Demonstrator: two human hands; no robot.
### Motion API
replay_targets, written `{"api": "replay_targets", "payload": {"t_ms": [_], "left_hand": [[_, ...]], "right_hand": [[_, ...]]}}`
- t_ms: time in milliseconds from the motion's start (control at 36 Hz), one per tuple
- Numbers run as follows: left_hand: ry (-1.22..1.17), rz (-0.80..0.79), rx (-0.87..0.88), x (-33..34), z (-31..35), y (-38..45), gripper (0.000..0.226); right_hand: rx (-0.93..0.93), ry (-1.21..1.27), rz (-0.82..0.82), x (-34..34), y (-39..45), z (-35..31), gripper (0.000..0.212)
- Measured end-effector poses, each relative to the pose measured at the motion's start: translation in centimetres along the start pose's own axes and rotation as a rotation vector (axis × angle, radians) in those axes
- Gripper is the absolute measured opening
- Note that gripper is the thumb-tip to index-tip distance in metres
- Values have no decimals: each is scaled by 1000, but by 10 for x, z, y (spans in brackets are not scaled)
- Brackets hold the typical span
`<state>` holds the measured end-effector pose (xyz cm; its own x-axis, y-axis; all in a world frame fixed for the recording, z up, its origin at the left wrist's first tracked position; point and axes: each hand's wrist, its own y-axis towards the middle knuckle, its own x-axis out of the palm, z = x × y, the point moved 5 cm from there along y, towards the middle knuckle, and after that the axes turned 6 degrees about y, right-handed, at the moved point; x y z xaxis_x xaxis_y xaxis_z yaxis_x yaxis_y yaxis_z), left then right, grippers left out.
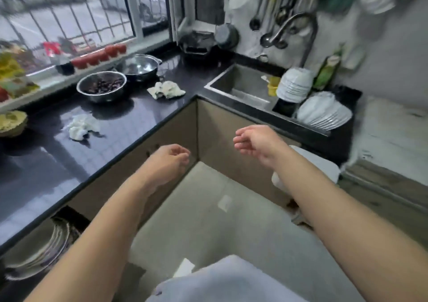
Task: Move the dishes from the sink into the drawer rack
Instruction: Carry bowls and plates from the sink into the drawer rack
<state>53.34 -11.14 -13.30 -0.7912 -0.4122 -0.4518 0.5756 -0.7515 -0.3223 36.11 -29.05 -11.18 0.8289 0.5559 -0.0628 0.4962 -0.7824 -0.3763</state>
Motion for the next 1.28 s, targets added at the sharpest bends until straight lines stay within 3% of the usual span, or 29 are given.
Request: {"api": "replay_targets", "payload": {"t_ms": [111,306,417,611,778,945,1167,1278], "left_hand": [[79,-114,81,61,55,34,10],[188,-236,76,120,76,94,10],[156,-273,43,142,81,133,10],[139,-275,27,157,105,240,9],[189,-340,67,180,158,317,11],[202,-407,112,222,206,365,13],[190,-400,56,276,241,433,15],[185,-339,30,279,255,456,15]], "right_hand": [[32,77,131,-99,9,-1,22],[201,158,289,-197,37,48,20],[255,181,315,-216,69,59,15],[170,137,272,-229,170,18,17],[155,194,341,-260,228,-3,16],[232,131,443,-291,260,22,15],[272,-25,379,-331,372,31,20],[223,-347,195,-330,433,11,16]]}}
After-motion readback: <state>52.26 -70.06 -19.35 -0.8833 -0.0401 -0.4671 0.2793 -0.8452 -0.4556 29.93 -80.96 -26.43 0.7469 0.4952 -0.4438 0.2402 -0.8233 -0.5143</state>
